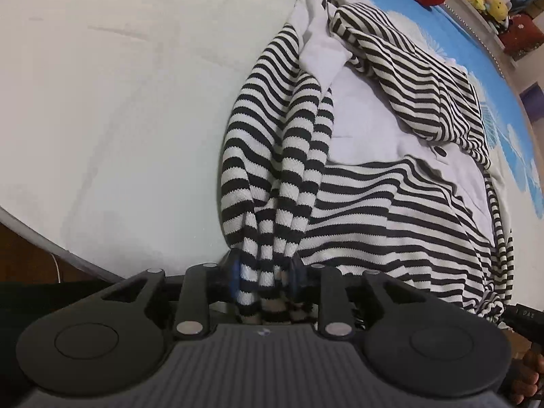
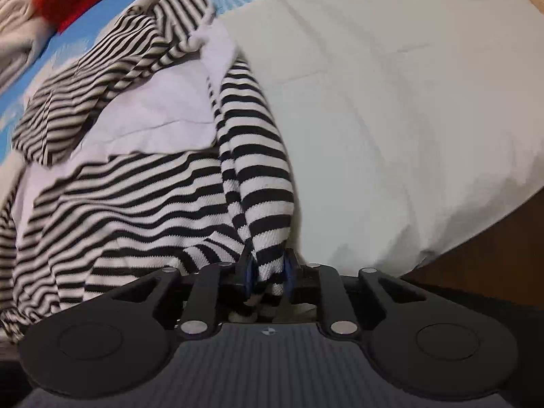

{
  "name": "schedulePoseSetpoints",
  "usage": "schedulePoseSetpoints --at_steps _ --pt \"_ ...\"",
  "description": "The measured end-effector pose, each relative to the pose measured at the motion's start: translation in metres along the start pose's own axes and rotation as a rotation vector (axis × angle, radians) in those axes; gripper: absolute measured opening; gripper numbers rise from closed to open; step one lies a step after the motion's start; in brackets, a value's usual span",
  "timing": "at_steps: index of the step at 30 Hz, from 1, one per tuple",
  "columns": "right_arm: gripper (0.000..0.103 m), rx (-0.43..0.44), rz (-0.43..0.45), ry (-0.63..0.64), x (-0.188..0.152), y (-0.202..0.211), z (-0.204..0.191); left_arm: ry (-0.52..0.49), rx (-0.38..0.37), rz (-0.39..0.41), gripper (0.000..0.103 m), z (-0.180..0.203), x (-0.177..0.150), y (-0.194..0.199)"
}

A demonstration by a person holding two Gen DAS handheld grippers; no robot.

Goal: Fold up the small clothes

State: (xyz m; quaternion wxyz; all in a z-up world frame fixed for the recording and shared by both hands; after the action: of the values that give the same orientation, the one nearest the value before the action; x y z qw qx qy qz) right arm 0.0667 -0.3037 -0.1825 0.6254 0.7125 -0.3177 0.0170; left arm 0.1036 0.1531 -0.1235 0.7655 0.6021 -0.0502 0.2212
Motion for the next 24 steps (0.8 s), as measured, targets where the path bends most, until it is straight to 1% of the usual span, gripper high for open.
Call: schedulePoseSetpoints --at_steps 1,2,3,4,5,8,11,14,17,21,23,24 --pt "0.018 -0.004 0.003 0.012 0.0 0.0 -0.001 -0.002 -0.002 0.001 0.026 0.0 0.0 0.0" --pt "0.018 -0.005 0.003 0.013 0.0 0.0 -0.003 -0.01 -0.004 0.006 0.019 0.001 0.0 0.001" --pt "0.015 -0.004 0.003 0.009 0.001 0.0 -0.003 -0.019 -0.008 0.014 0.014 0.003 0.001 0.002" --pt "0.008 0.002 0.007 0.004 0.002 0.001 -0.003 -0.032 -0.01 0.027 0.012 0.006 0.001 0.004" --pt "0.007 0.011 0.011 0.0 0.001 0.002 -0.003 -0.045 -0.011 0.042 0.011 0.009 0.002 0.005" --pt "0.005 0.025 0.061 0.0 0.008 0.011 -0.004 -0.086 -0.023 0.102 0.009 0.018 0.008 0.02" --pt "0.005 0.073 0.126 -0.041 0.019 0.03 -0.006 -0.116 -0.068 0.183 0.009 0.03 0.019 0.046" --pt "0.005 0.137 0.219 -0.053 0.037 0.062 -0.006 -0.137 -0.125 0.247 0.009 0.04 0.03 0.078" --pt "0.004 0.218 0.304 -0.083 0.053 0.1 -0.005 -0.152 -0.188 0.29 0.008 0.048 0.038 0.112" --pt "0.004 0.311 0.388 -0.096 0.063 0.155 -0.001 -0.153 -0.301 0.314 0.008 0.052 0.039 0.17" --pt "0.004 0.361 0.432 -0.091 0.065 0.192 0.001 -0.167 -0.343 0.326 0.008 0.053 0.039 0.2" --pt "0.004 0.378 0.444 -0.091 0.066 0.204 0.001 -0.172 -0.365 0.33 0.008 0.055 0.04 0.211"
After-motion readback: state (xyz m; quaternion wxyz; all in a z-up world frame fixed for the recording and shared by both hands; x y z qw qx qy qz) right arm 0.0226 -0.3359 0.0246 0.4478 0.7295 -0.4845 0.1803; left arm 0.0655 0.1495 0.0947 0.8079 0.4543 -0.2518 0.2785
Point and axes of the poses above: each gripper's, at about its wrist camera, not at the fingertips, and y roughly against the way its jaws point, z to its right, x to its top, the point moved 8 cm from there along -y, roughly the way its jaws point, and after that the axes turned 5 degrees about z, right-handed, at the moved point
